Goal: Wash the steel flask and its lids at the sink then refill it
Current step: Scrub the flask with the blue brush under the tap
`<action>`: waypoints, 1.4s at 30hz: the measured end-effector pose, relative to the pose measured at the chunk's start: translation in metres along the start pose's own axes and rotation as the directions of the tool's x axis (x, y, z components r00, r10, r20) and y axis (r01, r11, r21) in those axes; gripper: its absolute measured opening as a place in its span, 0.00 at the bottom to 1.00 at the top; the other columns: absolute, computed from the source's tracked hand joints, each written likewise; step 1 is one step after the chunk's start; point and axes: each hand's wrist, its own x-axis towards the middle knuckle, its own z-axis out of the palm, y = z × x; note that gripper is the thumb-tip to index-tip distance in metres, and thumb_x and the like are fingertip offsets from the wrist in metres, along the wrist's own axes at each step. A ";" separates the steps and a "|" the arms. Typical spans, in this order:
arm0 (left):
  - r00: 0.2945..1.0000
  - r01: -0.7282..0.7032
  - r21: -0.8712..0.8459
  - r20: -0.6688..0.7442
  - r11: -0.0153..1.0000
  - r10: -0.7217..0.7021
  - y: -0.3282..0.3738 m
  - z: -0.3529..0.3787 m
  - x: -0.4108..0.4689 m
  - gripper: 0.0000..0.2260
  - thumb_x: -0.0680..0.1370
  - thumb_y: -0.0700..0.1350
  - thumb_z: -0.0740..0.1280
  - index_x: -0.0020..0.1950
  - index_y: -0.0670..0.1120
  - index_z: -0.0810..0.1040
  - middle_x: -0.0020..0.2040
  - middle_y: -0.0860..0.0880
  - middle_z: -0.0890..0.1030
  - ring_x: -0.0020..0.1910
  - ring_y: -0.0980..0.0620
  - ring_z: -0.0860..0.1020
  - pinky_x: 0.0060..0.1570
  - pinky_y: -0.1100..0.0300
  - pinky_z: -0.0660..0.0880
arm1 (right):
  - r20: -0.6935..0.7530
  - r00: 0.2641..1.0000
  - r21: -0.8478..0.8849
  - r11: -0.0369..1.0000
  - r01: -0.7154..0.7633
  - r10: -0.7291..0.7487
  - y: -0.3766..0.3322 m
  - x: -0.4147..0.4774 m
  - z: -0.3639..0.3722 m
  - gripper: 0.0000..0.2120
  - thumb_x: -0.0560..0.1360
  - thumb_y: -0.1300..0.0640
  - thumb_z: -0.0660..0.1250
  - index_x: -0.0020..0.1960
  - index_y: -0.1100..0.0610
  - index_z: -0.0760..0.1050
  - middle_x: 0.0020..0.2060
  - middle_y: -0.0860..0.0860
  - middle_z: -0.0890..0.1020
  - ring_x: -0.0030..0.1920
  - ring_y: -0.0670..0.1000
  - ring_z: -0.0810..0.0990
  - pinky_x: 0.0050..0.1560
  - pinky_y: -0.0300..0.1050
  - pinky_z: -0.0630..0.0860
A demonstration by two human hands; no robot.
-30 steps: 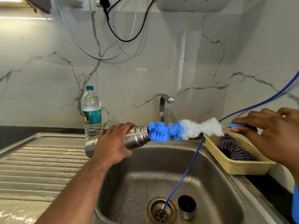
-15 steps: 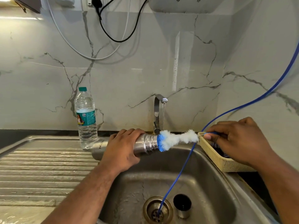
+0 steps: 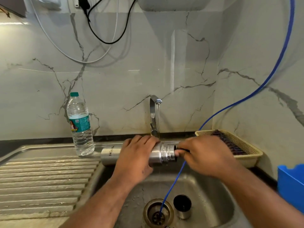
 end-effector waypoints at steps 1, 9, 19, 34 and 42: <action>1.000 0.001 -0.009 0.006 1.000 -0.001 0.001 0.000 0.002 0.39 0.65 0.53 0.80 0.73 0.59 0.67 0.66 0.59 0.74 0.63 0.58 0.71 0.70 0.55 0.63 | 0.023 1.000 0.015 1.000 -0.016 0.016 0.002 0.000 -0.001 0.18 0.82 0.35 0.55 0.55 0.44 0.78 0.41 0.42 0.80 0.42 0.46 0.77 0.38 0.44 0.71; 0.989 0.148 0.078 -0.026 0.986 -0.147 -0.042 -0.014 0.000 0.38 0.60 0.48 0.83 0.68 0.55 0.73 0.60 0.54 0.80 0.58 0.52 0.75 0.65 0.47 0.68 | -0.025 0.994 0.009 0.995 -0.103 0.103 0.036 -0.008 -0.016 0.17 0.81 0.36 0.55 0.53 0.41 0.79 0.44 0.41 0.82 0.47 0.47 0.80 0.40 0.44 0.71; 0.994 0.089 0.066 -0.070 0.994 -0.084 -0.032 -0.001 -0.003 0.38 0.57 0.45 0.84 0.65 0.54 0.75 0.57 0.55 0.80 0.56 0.51 0.77 0.63 0.48 0.71 | 0.154 0.983 0.133 0.984 -0.120 0.100 0.026 0.000 -0.001 0.17 0.84 0.40 0.59 0.48 0.48 0.80 0.40 0.44 0.82 0.43 0.46 0.79 0.48 0.49 0.79; 0.988 0.149 0.059 -0.061 0.987 -0.145 -0.037 -0.014 -0.001 0.41 0.56 0.48 0.85 0.67 0.55 0.75 0.58 0.53 0.82 0.57 0.50 0.79 0.65 0.44 0.72 | 0.082 0.989 0.166 0.977 -0.132 0.120 0.022 -0.007 -0.018 0.16 0.82 0.37 0.60 0.55 0.44 0.82 0.45 0.43 0.85 0.47 0.47 0.80 0.47 0.47 0.78; 0.998 -0.027 -0.028 -0.063 0.999 0.025 -0.010 -0.001 0.000 0.37 0.59 0.50 0.83 0.66 0.55 0.74 0.59 0.56 0.80 0.57 0.55 0.77 0.65 0.52 0.70 | 0.015 0.999 -0.105 0.994 0.038 -0.037 -0.010 -0.010 -0.022 0.14 0.82 0.42 0.57 0.55 0.47 0.78 0.48 0.48 0.83 0.48 0.54 0.81 0.43 0.47 0.76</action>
